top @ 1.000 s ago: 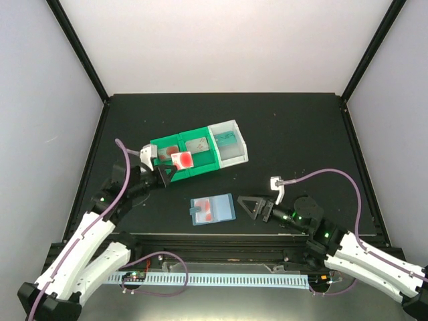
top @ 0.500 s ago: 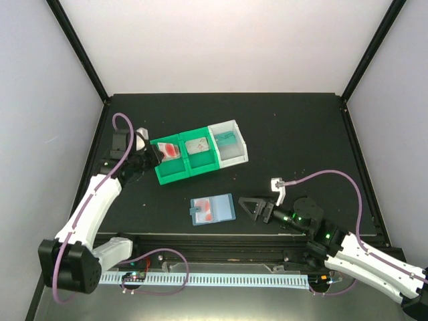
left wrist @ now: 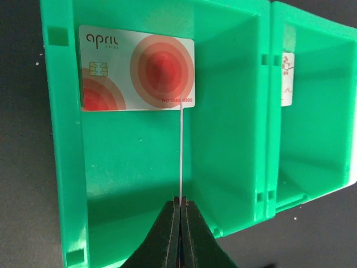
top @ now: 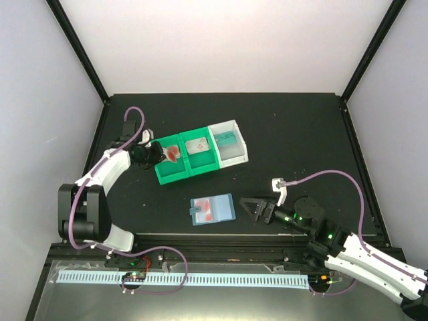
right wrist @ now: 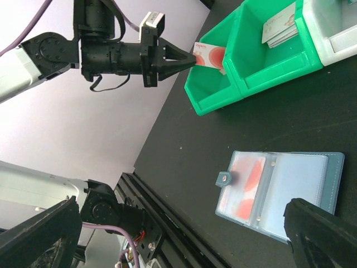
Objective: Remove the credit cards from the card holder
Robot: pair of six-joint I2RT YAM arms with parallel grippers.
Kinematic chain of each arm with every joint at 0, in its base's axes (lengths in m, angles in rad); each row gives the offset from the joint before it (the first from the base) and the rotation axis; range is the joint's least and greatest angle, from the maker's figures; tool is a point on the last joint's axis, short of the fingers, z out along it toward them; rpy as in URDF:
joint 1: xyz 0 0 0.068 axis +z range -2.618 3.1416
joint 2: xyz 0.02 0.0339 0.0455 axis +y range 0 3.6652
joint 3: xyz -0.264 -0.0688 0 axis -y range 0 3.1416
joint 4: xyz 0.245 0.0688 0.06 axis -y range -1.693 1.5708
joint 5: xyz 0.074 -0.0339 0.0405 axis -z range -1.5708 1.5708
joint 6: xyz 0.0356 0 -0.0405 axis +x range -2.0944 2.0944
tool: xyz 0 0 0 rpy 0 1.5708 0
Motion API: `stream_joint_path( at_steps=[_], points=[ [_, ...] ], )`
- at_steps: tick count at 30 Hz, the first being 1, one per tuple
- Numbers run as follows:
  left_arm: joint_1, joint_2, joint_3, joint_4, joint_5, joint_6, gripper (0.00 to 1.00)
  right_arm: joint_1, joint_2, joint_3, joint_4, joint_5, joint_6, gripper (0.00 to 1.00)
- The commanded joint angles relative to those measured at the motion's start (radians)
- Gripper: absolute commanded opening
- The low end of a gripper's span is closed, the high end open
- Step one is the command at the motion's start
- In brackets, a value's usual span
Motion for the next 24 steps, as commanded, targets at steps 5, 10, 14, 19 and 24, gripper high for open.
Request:
stream_joint_path(
  at_steps=[5,10,14,19,24],
  points=[
    [0.007,0.095,0.081,0.066,0.004,0.032,0.02,0.003,-0.011,0.03,-0.01,0.036,-0.009,1.0],
    [0.007,0.12,0.094,0.083,0.005,0.036,0.01,0.003,-0.008,0.02,-0.003,0.051,-0.005,1.0],
    [0.013,0.145,0.108,0.091,-0.024,0.038,0.02,0.003,0.002,0.018,0.013,0.057,-0.007,1.0],
    [0.016,0.195,0.123,0.1,-0.023,0.038,0.02,0.003,0.031,0.017,0.028,0.054,-0.012,1.0],
    [0.015,0.214,0.124,0.101,-0.028,0.034,0.07,0.002,0.049,0.014,0.038,0.055,-0.016,1.0]
  ],
)
